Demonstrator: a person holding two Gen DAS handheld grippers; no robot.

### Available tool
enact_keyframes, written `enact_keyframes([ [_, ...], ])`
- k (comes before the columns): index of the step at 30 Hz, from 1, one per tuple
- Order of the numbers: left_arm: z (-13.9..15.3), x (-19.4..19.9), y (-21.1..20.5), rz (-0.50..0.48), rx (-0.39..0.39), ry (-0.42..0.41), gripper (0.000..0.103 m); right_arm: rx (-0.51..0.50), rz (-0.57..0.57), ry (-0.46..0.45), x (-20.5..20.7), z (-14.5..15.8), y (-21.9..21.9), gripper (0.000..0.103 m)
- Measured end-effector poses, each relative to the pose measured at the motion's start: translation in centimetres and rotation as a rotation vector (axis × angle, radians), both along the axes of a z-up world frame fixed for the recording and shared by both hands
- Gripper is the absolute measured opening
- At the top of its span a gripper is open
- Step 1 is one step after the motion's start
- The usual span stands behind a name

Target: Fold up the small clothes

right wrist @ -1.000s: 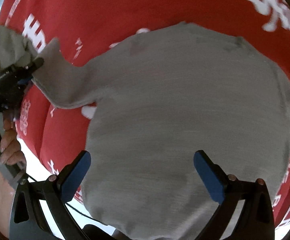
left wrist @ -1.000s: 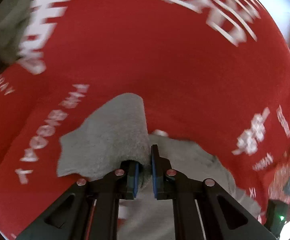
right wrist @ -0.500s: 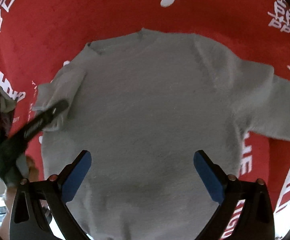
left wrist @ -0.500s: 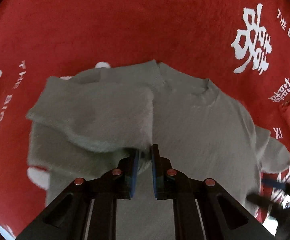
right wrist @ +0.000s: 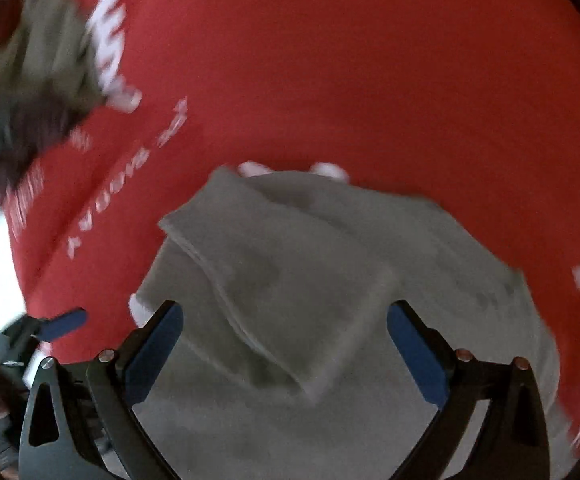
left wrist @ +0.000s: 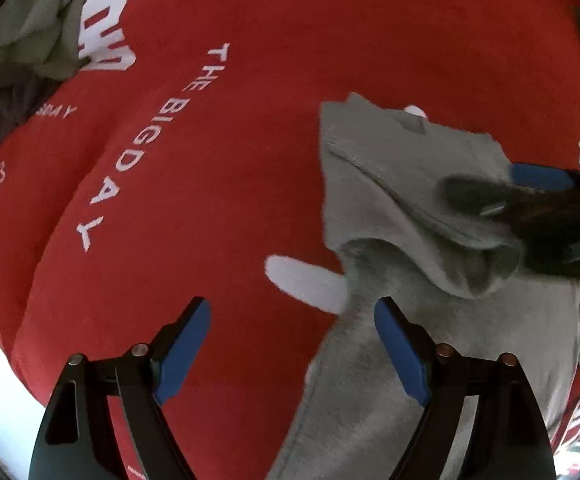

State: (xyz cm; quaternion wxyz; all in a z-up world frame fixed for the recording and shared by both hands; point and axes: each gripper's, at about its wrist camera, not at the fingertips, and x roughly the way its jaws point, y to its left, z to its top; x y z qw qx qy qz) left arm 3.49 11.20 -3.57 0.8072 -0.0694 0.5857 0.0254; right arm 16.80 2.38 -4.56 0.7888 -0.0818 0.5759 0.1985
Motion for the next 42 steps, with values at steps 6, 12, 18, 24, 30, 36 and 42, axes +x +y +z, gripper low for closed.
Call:
enact_keyframes([
  [6,-2.1,1.8,-0.8,0.01,-0.017,0.016,0.085,-0.215,0.111,0.018,1.1,-6.1,4.3,0.061],
  [12,-2.0,3.7,-2.3,0.018,0.032,0.021,0.085,0.058,-0.177,-0.074,1.7,0.3,-3.3,0.011],
  [18,-2.4,4.3,-2.4,0.03,0.069,0.04,0.085,0.248,-0.583,0.029,-1.5,-0.8,-18.0,0.018],
  [24,-2.4,5.0,-2.3,0.029,0.081,0.059,0.085,0.503,-0.827,0.208,-6.4,-6.0,-26.5,0.071],
  [30,-2.1,5.6,-2.4,0.049,0.113,0.088,0.085,0.56,-0.923,0.262,-5.1,-6.9,-27.1,0.045],
  [36,-1.9,5.9,-2.9,0.048,0.173,0.069,0.086,0.516,-0.753,0.097,-2.7,-0.9,-27.2,0.011],
  [42,-2.0,5.8,-1.9,0.058,0.163,0.071,0.096,0.442,-0.754,0.108,-4.6,-3.7,-30.7,0.016],
])
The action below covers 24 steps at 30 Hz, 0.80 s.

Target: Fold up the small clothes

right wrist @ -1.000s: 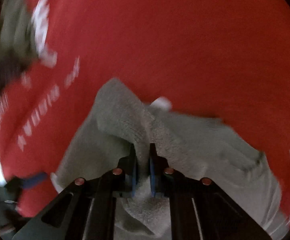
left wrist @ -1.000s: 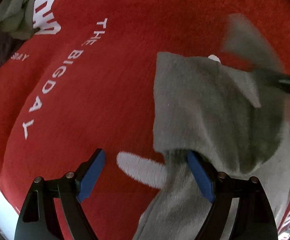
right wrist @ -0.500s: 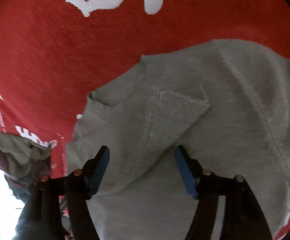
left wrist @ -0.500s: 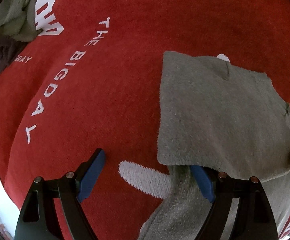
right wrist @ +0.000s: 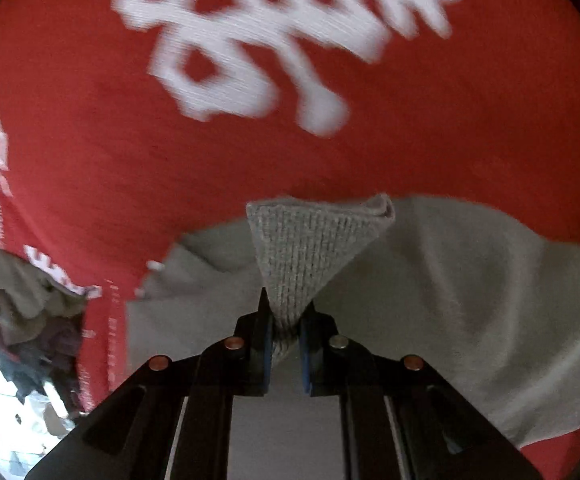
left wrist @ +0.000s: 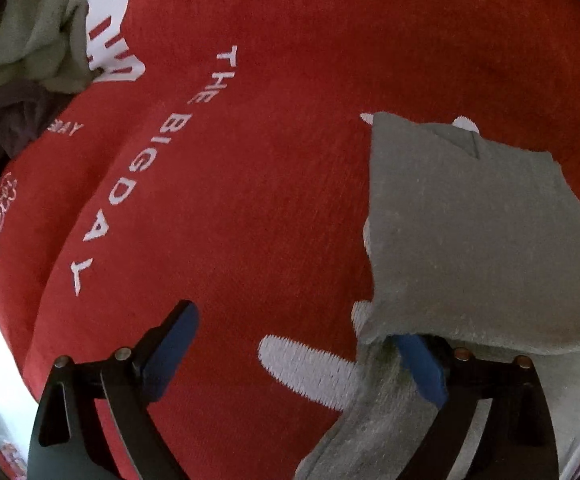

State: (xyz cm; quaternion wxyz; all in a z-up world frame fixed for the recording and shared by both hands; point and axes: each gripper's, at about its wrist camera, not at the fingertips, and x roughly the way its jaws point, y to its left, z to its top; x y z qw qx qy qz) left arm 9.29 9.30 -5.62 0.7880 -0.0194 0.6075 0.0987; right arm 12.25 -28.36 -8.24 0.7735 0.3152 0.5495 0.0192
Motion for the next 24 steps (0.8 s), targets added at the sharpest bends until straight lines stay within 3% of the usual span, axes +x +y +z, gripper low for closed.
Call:
enact_keyframes([
  [3,0.8,-0.7,0.3,-0.057,0.019,0.021,0.096,-0.028,-0.029,0.116,-0.8,-2.7,-1.2,0.025],
  [4,1.3,-1.1,0.6,-0.073,0.04,0.022,0.096,-0.005,-0.058,0.095,-1.4,-2.4,-1.8,0.038],
  [6,2.2,-1.9,1.6,-0.086,0.073,0.032,0.096,-0.049,-0.113,0.12,-2.3,-1.4,-2.5,0.05],
  [10,4.2,-2.1,2.9,-0.068,0.022,0.009,0.096,-0.084,-0.167,0.179,-4.7,0.6,-3.0,0.048],
  [14,3.7,-0.1,0.1,-0.121,-0.023,-0.019,0.096,-0.152,0.013,0.087,-3.2,3.2,0.4,0.045],
  [17,1.3,1.2,-2.3,-0.117,-0.054,0.01,0.096,-0.161,0.094,0.069,-1.2,2.8,3.0,0.045],
  [19,-0.3,1.5,-3.0,-0.108,-0.034,0.045,0.096,-0.166,0.105,0.079,-0.6,2.0,3.8,0.045],
  [22,0.1,1.1,-2.9,-0.113,-0.026,0.041,0.096,-0.211,0.128,0.169,-0.9,-0.4,4.0,0.04],
  [24,0.7,0.6,-2.8,-0.137,-0.003,0.05,0.096,-0.187,0.113,0.139,-2.4,0.2,2.5,0.041],
])
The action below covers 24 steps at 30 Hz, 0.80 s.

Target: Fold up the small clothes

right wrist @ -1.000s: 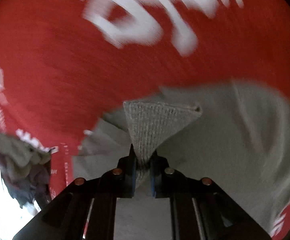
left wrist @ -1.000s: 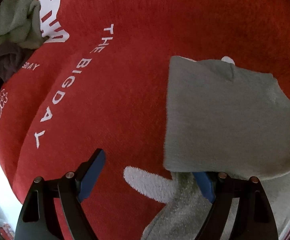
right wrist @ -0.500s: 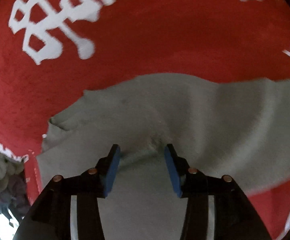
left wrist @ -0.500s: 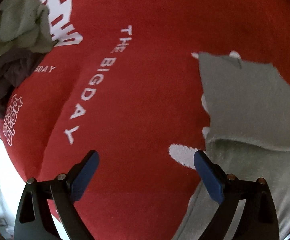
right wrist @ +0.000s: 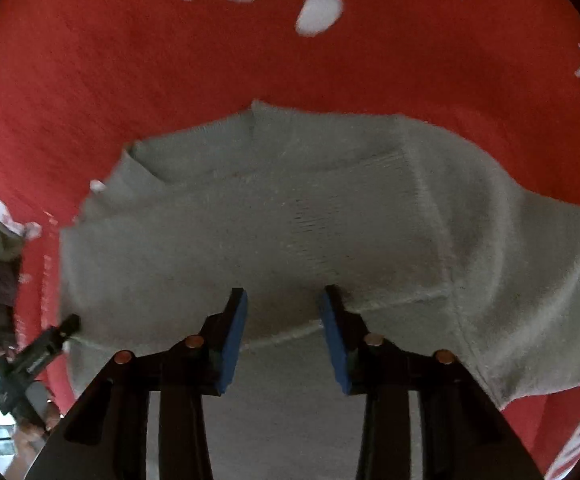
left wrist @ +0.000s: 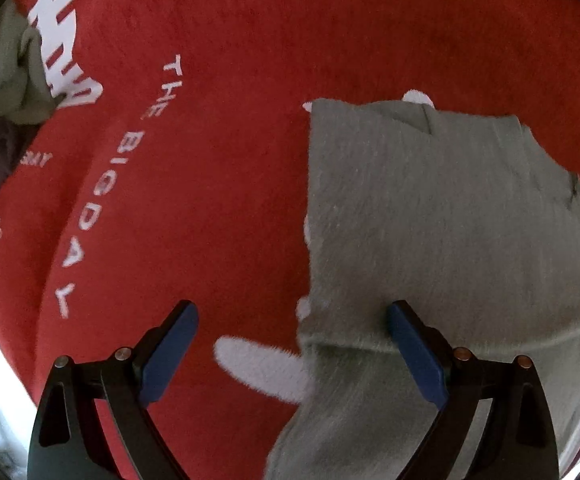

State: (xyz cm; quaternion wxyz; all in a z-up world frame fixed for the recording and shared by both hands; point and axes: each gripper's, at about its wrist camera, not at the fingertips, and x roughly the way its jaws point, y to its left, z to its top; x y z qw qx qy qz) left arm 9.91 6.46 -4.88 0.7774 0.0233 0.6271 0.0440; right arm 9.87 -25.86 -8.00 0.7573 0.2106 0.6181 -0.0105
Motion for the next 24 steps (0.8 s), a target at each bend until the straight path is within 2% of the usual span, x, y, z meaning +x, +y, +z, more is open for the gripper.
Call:
enact_keyframes([
  [2,0.8,-0.6,-0.3,-0.031,0.012,0.014,0.096,-0.068,-0.021,0.063,-1.7,0.4,-1.8,0.043],
  [3,1.2,-0.9,-0.7,-0.047,0.018,0.023,0.096,-0.055,-0.045,0.081,-2.7,0.4,-2.9,0.043],
  [6,2.1,-2.0,-2.6,-0.09,0.013,0.035,0.096,0.118,-0.155,0.069,-6.4,0.7,-6.3,0.05],
  [15,2.7,-4.7,-14.5,-0.293,-0.053,0.091,0.096,0.254,-0.379,0.087,-15.2,0.6,-13.0,0.051],
  [20,2.7,-6.0,-21.6,-0.395,-0.084,0.106,0.096,0.281,-0.547,0.009,-19.2,0.3,-16.9,0.051],
  [24,2.5,-6.8,-26.2,-0.447,-0.085,0.103,0.096,0.285,-0.702,-0.042,-23.2,0.6,-22.3,0.051],
])
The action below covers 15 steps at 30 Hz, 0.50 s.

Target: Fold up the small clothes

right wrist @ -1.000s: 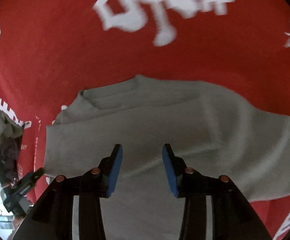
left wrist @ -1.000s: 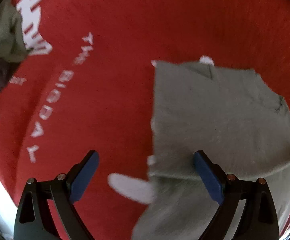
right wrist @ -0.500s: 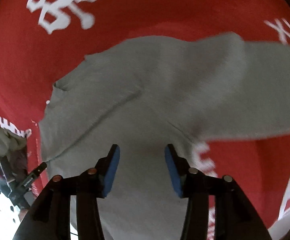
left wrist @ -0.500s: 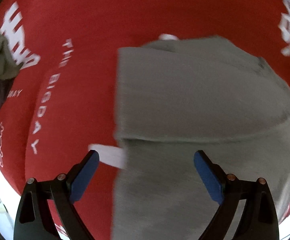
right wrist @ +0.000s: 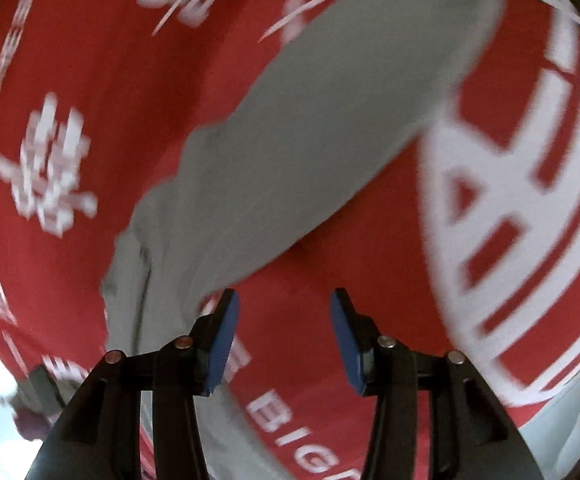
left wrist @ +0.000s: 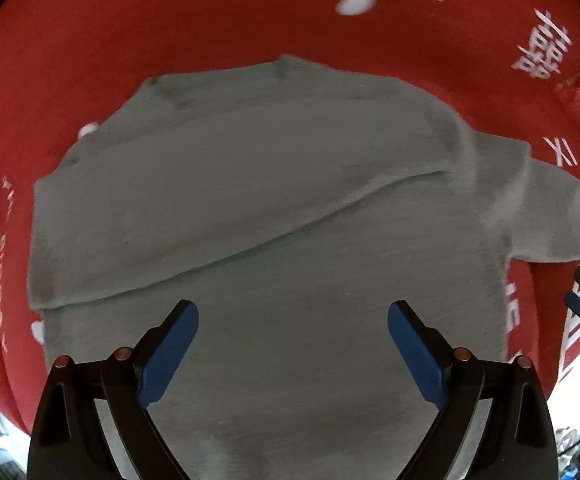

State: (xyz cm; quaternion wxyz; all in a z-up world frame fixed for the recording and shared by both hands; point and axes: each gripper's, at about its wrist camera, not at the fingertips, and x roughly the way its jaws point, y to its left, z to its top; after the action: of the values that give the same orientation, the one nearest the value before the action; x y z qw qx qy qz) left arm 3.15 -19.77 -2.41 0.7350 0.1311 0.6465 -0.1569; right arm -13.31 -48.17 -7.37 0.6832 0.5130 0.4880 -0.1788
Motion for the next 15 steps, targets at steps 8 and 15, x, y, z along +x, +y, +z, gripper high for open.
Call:
enact_keyframes([
  [8,-0.5,-0.9,-6.2,-0.05,0.006,0.003,0.096,0.019,-0.161,-0.092,-2.2,-0.6,-5.2,0.052],
  [15,-1.1,-1.1,-9.3,-0.068,0.007,0.005,0.096,0.045,-0.199,-0.164,-2.6,-0.5,-6.9,0.054],
])
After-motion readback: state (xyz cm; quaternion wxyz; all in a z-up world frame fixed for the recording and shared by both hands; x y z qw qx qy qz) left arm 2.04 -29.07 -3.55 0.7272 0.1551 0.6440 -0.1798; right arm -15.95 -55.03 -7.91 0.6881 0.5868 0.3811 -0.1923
